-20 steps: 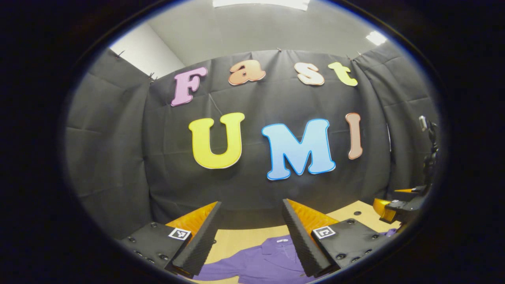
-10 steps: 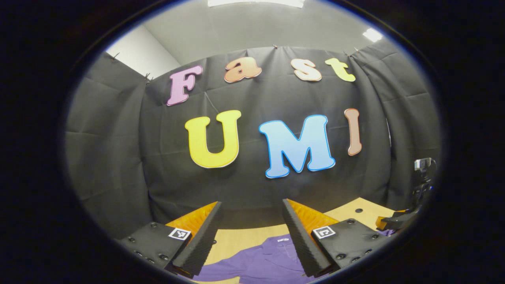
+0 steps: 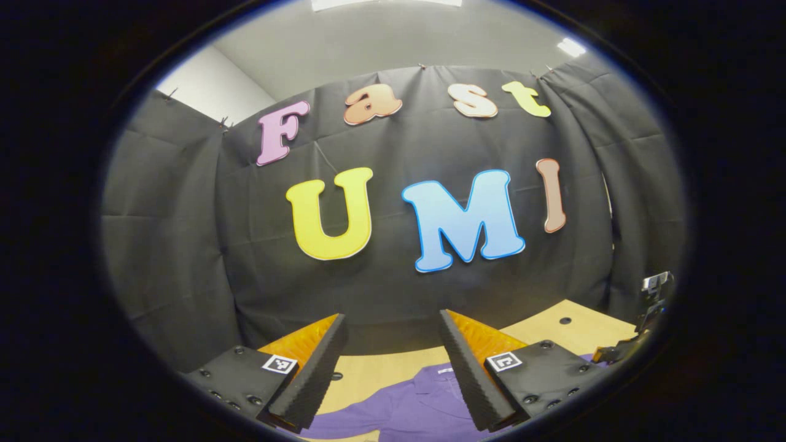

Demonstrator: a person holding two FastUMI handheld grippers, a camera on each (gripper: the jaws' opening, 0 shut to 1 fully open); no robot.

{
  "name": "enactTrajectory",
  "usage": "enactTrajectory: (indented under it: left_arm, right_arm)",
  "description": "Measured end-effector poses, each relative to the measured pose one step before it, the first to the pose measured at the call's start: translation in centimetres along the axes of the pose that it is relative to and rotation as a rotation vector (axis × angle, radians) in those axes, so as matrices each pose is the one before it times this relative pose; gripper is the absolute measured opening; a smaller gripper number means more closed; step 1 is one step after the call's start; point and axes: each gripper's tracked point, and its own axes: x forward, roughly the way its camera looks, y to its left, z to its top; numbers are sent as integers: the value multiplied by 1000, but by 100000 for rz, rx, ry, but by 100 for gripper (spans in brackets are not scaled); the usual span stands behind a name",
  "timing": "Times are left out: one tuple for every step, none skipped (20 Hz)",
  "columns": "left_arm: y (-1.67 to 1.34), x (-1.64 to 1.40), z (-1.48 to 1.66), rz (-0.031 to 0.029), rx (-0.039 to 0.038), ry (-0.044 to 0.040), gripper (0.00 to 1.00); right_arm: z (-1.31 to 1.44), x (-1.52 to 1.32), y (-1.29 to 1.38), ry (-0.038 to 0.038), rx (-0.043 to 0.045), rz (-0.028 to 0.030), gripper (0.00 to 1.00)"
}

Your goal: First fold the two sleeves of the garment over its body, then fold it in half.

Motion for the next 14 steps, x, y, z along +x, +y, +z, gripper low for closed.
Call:
enactTrajectory:
  left_arm:
    - [-50,217,8,-46,84,265,96]
    - [-197,77,-86,-140,32,260,97]
    - [-150,119,40,18,112,173,97]
    - [-154,-49,-61,-167,56,99,97]
    - [-250,93,135,-206,34,-78,96]
    - [-168,-125,-53,-189,176,-76,95]
    - [-207,5,146,-155,287,-119,95]
    - [-174,14,132,-145,344,-54,95]
    - [-196,39,77,-127,421,-41,95]
    - [-133,-260,10,-21,345,-110,95]
    - [-10,-40,68,123,365,-31,95]
    - [-10,-80,74,143,274,44,95]
    - [-38,-25,60,75,94,90,95]
    - [-51,-59,-12,171,28,112,95]
  right_arm:
    - [-554,603,-826,1895,1206,-2182,96]
    - [-527,592,-984,1510,596,-2374,96]
    - [-453,588,-746,1108,317,-1845,95]
    - [-513,514,-680,1451,280,-1616,95]
    - [-558,541,-564,1592,250,-1352,95]
    - [-494,514,-622,1299,656,-1368,95]
    - [-466,502,-424,1193,917,-1309,96]
    - [-435,472,-454,1559,864,-1317,96]
    - [-325,364,-210,1170,869,-1304,96]
    - [-125,471,-351,1100,642,-1192,96]
    - [-424,680,-493,1567,590,-898,95]
    - [-259,471,-482,1567,822,-802,90]
    - [-117,438,-362,456,920,-1176,88]
    - [29,150,-309,480,752,-729,88]
